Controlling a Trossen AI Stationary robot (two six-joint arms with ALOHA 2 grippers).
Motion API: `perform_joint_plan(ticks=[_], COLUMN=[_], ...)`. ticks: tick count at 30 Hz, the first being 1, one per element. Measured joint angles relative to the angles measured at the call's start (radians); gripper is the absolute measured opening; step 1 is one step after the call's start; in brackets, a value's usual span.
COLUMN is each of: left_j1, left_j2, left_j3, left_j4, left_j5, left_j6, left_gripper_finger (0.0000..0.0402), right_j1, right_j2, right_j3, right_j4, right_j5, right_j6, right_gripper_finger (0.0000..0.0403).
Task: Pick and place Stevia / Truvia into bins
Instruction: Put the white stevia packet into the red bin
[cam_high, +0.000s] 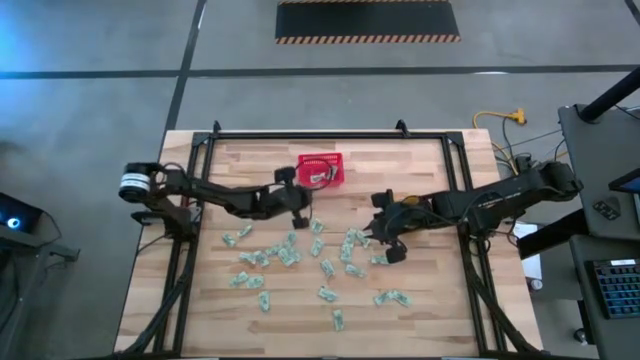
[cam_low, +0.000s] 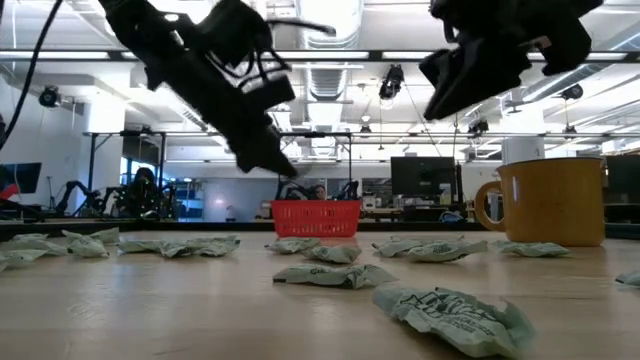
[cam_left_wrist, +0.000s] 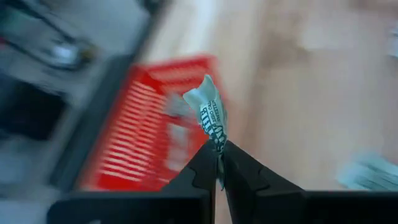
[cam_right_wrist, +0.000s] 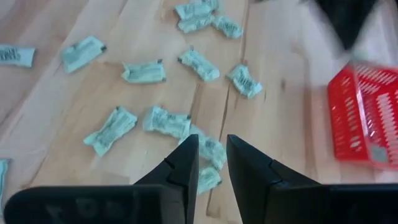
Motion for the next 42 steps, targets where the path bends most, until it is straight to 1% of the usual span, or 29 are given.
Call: perform_joint_plan(ticks=[2,3,7,11,14,17,19,22,26,30,33,36,42], left_j1=[0.019,0.034,0.103,0.174,0.209,0.228,0.236,0.245,0.245,0.246,0.246,0.245,0.238], left_j2=[-0.002,-0.002,0.02,0.048,0.063,0.068,0.067,0.067,0.067,0.047,0.014,-0.017,-0.07], left_j3=[0.0,-0.001,0.001,0.001,0.001,0.0,0.0,0.0,0.0,0.0,0.0,0.0,-0.009], left_j4=[0.027,0.046,0.109,0.117,0.119,0.113,0.123,0.128,0.135,0.135,0.129,0.113,0.049], left_j5=[-0.061,-0.065,-0.06,-0.058,-0.047,-0.019,0.041,0.126,0.129,0.114,0.099,0.1,0.099], left_j6=[0.054,0.078,0.122,0.123,0.123,0.133,0.146,0.17,0.223,0.253,0.252,0.244,0.216], left_gripper_finger=[0.0002,0.0002,0.0002,0.0002,0.0002,0.0006,0.0021,0.0057,0.0107,0.014,0.0152,0.0155,0.0155], right_j1=[0.0,0.0,0.0,0.0,0.0,0.0,0.0,0.0,-0.009,-0.027,-0.04,-0.05,-0.058], right_j2=[0.0,0.0,0.0,0.011,0.048,0.112,0.161,0.237,0.32,0.385,0.414,0.428,0.404], right_j3=[-0.01,-0.014,-0.021,-0.022,-0.025,-0.025,-0.025,-0.017,0.011,0.039,0.054,0.061,0.063], right_j4=[-0.001,0.007,0.026,0.034,0.035,0.04,0.063,0.082,0.084,0.083,0.081,0.064,0.007], right_j5=[0.0,0.0,0.0,0.0,-0.001,-0.001,-0.001,-0.001,0.001,0.003,0.003,0.007,0.012], right_j6=[0.005,0.006,0.015,0.089,0.138,0.163,0.164,0.164,0.164,0.164,0.168,0.194,0.24], right_gripper_finger=[0.007,0.007,0.0072,0.0077,0.008,0.0083,0.0087,0.0094,0.0105,0.0114,0.0119,0.0123,0.0121])
